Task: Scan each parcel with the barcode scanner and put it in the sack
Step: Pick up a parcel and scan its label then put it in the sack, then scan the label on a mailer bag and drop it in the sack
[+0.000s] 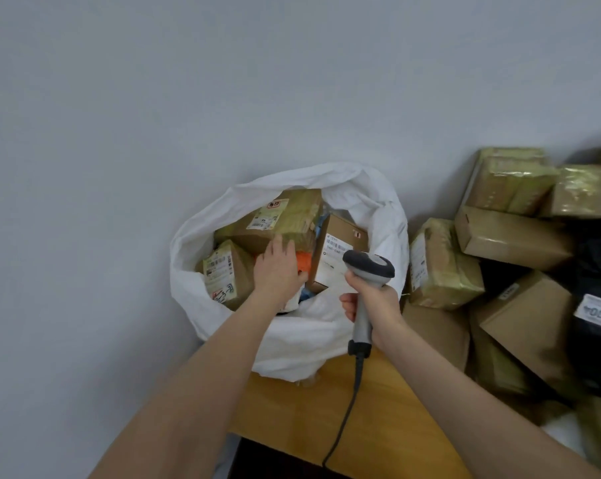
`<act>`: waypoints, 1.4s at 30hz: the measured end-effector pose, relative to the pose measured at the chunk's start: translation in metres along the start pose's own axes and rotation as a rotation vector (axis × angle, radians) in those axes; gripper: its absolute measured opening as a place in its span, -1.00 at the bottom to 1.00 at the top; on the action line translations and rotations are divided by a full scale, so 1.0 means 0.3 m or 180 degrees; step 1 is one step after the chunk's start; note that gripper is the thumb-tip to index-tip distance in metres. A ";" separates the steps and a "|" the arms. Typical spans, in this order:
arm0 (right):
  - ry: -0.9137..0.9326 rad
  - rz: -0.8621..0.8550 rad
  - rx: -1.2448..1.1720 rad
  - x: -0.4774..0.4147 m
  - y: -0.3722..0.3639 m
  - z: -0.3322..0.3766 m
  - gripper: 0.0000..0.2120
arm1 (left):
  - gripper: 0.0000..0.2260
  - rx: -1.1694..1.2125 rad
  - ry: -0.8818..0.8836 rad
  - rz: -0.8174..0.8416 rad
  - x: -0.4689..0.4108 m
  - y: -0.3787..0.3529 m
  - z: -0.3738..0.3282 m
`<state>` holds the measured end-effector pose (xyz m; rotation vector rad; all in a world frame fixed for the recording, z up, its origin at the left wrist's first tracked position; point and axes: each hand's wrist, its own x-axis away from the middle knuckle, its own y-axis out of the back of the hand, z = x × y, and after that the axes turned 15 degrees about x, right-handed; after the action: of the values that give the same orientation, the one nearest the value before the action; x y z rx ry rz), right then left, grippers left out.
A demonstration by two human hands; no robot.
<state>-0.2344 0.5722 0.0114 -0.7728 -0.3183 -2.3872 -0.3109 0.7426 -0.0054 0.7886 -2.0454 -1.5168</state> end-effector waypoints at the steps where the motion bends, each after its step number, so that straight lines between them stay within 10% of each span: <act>1: 0.0023 -0.0031 -0.0062 0.022 0.030 0.000 -0.77 | -0.35 0.0017 -0.0065 -0.0038 0.010 -0.005 -0.048; 25: -0.0077 -0.0125 -0.0686 0.656 1.118 -0.440 -0.83 | -0.51 0.0181 -0.0616 0.0202 0.752 -0.269 -1.172; 42: 0.0552 -0.1226 -0.0988 0.622 1.642 -0.136 -0.83 | -0.43 0.0433 -0.1734 0.0368 0.578 -0.267 -1.785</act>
<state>-0.0722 0.0792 0.1099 -0.6785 -0.0224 -2.8921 -0.0644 0.2361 0.0720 0.3081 -2.5528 -1.6692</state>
